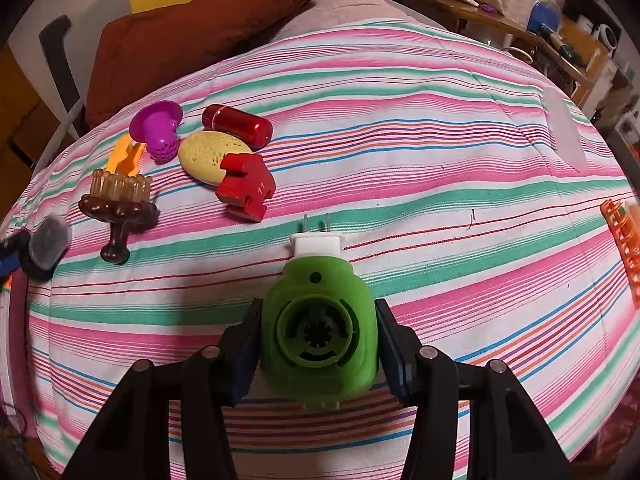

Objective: Organize rigid objects
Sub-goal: 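Grasp the black-lidded clear jar with the left gripper while the right gripper holds the green device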

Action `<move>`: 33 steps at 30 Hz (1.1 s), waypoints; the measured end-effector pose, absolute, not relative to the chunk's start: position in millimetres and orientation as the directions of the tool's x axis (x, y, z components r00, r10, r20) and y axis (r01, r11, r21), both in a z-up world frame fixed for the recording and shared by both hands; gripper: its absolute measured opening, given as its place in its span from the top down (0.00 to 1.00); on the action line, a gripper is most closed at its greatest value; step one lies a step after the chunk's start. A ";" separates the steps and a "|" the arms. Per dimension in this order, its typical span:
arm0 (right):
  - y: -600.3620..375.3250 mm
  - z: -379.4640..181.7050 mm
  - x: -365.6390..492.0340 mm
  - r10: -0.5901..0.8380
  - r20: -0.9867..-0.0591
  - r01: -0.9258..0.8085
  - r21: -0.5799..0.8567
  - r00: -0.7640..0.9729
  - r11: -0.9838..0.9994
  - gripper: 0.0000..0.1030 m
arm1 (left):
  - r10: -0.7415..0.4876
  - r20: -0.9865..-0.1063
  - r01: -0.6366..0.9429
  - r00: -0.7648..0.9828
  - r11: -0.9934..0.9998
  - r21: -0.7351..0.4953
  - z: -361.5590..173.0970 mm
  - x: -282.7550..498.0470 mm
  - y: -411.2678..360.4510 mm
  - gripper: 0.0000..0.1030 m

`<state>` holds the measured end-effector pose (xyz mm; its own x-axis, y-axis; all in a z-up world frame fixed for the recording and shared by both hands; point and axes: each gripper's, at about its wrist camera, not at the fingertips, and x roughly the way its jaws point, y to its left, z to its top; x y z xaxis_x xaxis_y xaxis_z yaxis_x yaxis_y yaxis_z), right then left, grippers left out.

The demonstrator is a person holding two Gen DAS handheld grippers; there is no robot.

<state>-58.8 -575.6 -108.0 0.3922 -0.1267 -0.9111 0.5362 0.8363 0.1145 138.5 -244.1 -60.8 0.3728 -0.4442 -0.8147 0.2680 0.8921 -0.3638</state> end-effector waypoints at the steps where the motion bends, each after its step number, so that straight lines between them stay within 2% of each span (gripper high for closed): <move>1: -575.4 -108.0 -58.9 -0.127 -0.911 0.537 0.114 0.392 0.836 0.48 | -0.443 -0.814 0.275 0.377 0.892 -0.358 -61.2 131.5 -240.3 0.60; 9: -573.2 -108.6 -58.5 -0.137 -0.912 0.529 0.098 0.388 0.843 0.48 | -0.406 -0.802 0.199 0.437 0.914 -0.354 -60.7 103.7 -201.7 0.60; 13: -571.6 -109.3 -57.4 -0.140 -0.912 0.529 0.095 0.386 0.843 0.48 | -0.412 -0.772 0.299 0.485 0.907 -0.296 -42.7 89.0 -205.2 0.59; 14: -571.7 -109.1 -57.5 -0.139 -0.912 0.529 0.095 0.386 0.843 0.48 | -0.404 -0.763 0.351 0.504 0.903 -0.246 -37.7 83.6 -213.3 0.58; 16: -571.4 -109.2 -57.4 -0.139 -0.912 0.529 0.095 0.386 0.844 0.48 | -0.387 -0.762 0.451 0.520 0.881 -0.141 -32.0 72.4 -231.8 0.50; 21: -571.8 -108.9 -58.1 -0.138 -0.912 0.529 0.097 0.386 0.843 0.48 | -0.283 -0.777 0.703 0.562 0.658 0.269 -35.0 39.0 -294.6 0.49; 26: -572.1 -108.9 -56.8 -0.137 -0.914 0.529 0.094 0.381 0.844 0.48 | -0.194 -0.824 0.804 0.533 0.420 0.421 -48.3 37.8 -325.5 0.48; 30: -572.7 -108.6 -56.5 -0.134 -0.915 0.529 0.097 0.381 0.843 0.48 | -0.093 -0.880 0.852 0.465 0.318 0.416 -66.3 57.0 -340.1 0.47; 33: -572.5 -108.7 -56.2 -0.136 -0.915 0.530 0.094 0.379 0.843 0.48 | -0.043 -0.867 0.843 0.496 0.262 0.469 -77.6 61.3 -349.8 0.44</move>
<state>-56.2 -572.5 -108.7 0.3792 -0.1359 -0.9153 0.5301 0.8426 0.0945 61.3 -349.8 -77.6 0.4960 -0.0430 -0.8673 0.8433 0.2617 0.4694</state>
